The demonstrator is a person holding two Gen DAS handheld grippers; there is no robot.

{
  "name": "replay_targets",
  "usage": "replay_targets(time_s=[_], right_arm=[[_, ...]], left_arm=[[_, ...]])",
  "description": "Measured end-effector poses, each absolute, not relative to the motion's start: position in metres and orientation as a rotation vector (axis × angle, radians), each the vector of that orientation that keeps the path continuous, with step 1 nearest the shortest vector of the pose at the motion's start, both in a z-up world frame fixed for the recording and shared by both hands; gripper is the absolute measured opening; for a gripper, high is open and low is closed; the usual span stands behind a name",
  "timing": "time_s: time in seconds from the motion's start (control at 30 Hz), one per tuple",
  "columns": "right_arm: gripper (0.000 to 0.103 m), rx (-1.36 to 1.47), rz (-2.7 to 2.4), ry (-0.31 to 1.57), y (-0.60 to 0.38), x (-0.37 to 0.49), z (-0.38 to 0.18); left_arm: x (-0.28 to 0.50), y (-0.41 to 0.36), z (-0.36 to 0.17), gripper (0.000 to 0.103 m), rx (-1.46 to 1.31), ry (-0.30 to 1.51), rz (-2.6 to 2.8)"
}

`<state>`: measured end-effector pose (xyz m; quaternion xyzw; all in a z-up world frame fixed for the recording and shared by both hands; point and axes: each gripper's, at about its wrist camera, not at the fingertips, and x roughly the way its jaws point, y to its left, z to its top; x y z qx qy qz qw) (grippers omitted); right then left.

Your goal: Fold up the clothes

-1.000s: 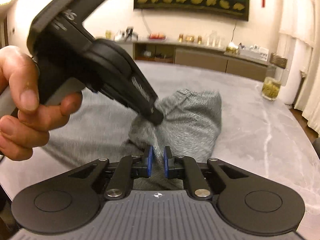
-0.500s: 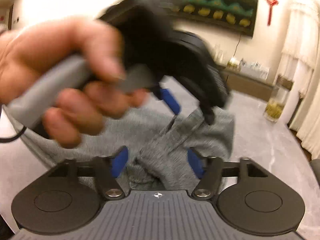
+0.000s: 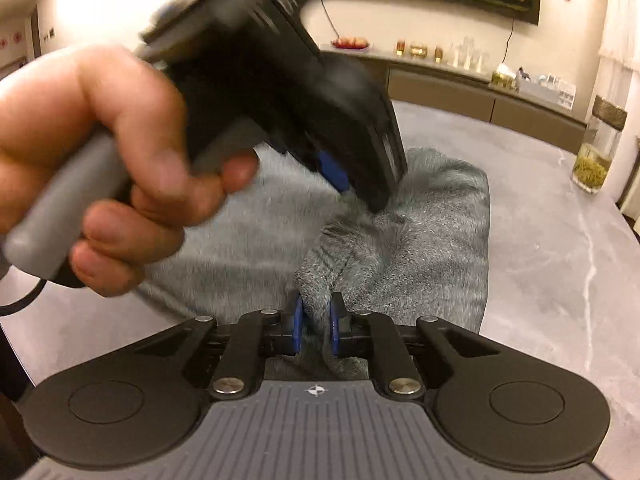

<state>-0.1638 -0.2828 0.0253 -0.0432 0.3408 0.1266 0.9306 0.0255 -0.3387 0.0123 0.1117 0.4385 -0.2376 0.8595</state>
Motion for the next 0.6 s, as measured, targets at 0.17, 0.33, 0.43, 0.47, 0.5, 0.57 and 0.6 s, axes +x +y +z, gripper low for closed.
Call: replay_targets(time_s=[0.17,0.33,0.43,0.47,0.5,0.57,0.6], right_arm=[[0.020,0.124,0.317,0.614,-0.313,-0.184,0.047],[0.020,0.233,0.265,0.580,-0.327,-0.191,0.049],[0.020,0.076,0.252,0.715,-0.301,-0.187,0.026],[0.020,0.023,0.257,0.715,-0.294,-0.191,0.025],[0.021,0.032,0.271,0.724,-0.295,-0.194,0.025],[0.024,0.106,0.277,0.717,-0.307,-0.199,0.028],[0.034,0.153,0.251,0.684,-0.318,-0.202,0.032]], left_arm=[[0.015,-0.322,0.045,0.031,0.183,0.824,-0.507],[0.013,-0.328,0.055,0.035,0.180,0.767,-0.557],[0.031,-0.338,0.015,0.041,0.220,0.864,-0.514],[0.034,-0.338,0.006,0.047,0.219,0.873,-0.504],[0.034,-0.335,0.006,0.049,0.214,0.864,-0.499],[0.031,-0.329,0.015,0.041,0.190,0.863,-0.495],[0.028,-0.325,0.021,0.042,0.176,0.855,-0.499]])
